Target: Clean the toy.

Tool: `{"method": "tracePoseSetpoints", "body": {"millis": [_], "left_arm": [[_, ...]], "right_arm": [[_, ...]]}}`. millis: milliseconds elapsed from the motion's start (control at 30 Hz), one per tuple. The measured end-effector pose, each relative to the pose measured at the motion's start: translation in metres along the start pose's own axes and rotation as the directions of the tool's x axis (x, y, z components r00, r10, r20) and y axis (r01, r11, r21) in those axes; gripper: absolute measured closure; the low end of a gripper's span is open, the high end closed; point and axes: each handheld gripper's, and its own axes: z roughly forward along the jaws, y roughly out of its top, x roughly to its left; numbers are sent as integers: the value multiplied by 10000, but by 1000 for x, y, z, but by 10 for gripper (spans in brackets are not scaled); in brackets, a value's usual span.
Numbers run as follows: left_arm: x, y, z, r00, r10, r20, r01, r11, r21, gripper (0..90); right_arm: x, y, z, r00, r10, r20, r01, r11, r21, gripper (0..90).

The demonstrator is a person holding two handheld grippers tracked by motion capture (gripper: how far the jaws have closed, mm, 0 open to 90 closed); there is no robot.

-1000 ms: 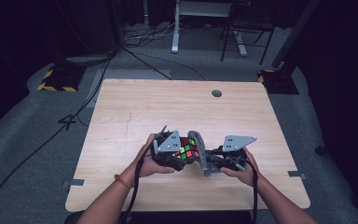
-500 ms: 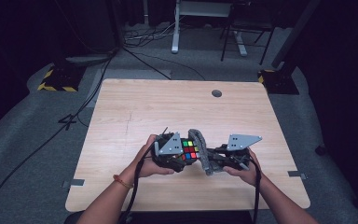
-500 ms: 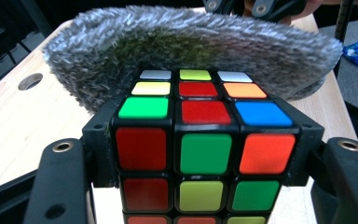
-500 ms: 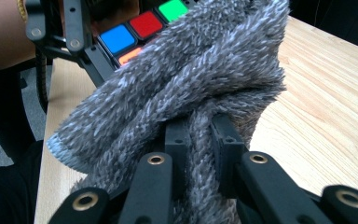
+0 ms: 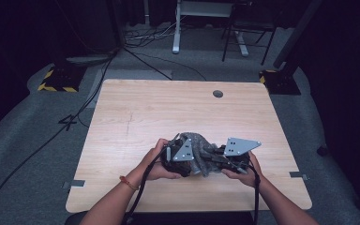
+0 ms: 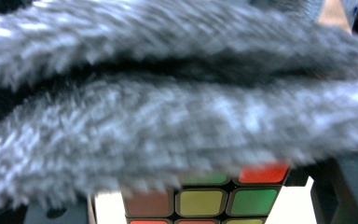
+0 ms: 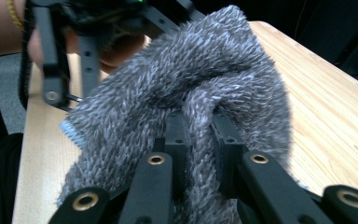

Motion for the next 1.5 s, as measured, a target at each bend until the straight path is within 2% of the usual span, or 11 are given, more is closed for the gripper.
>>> {"method": "tracePoseSetpoints", "body": {"millis": [133,300,367,467,600,767,900,1133,1200,1300,1500], "left_arm": [[0,0,4,10000,-72,-2,72,9999,88,331],[0,-2,5,9998,-199,85,198,9998,41,333],[0,-1,3,9997,-222,78,221,9997,38,333],[2,-2,-3,9995,-287,149,290,9994,-204,333],[8,-2,-15,9980,-596,216,615,9931,-995,333],[8,-4,-17,9982,-586,142,598,9917,-1141,332],[10,-8,-15,9972,-694,269,718,9918,-1059,329],[8,-7,-7,9980,-628,-29,626,9972,-411,330],[5,-6,-3,9991,-398,-169,399,9992,35,331],[2,-4,1,9996,-256,-148,258,9995,198,333],[8,-4,-11,9974,-676,248,694,9946,-773,335]], "right_arm": [[2,2,3,9998,-78,-177,79,10000,48,796],[-4,-2,5,9968,-159,788,120,9987,501,797],[-9,-4,5,9973,31,729,-66,9988,488,797],[-17,-12,4,9963,224,835,-294,9961,837,797],[-23,-25,9,9970,679,372,-720,9900,1211,797],[-21,-24,13,9898,1256,-672,-1214,9906,632,796],[-20,-24,10,9878,1399,-680,-1379,9899,337,798],[-20,-18,1,9891,1347,-601,-1368,9901,-312,799],[-20,-17,-1,9889,1342,-634,-1372,9896,-443,799],[-17,-14,0,9910,1153,-677,-1189,9915,-520,799],[-21,-18,0,9904,1380,13,-1379,9900,-304,800]]}}
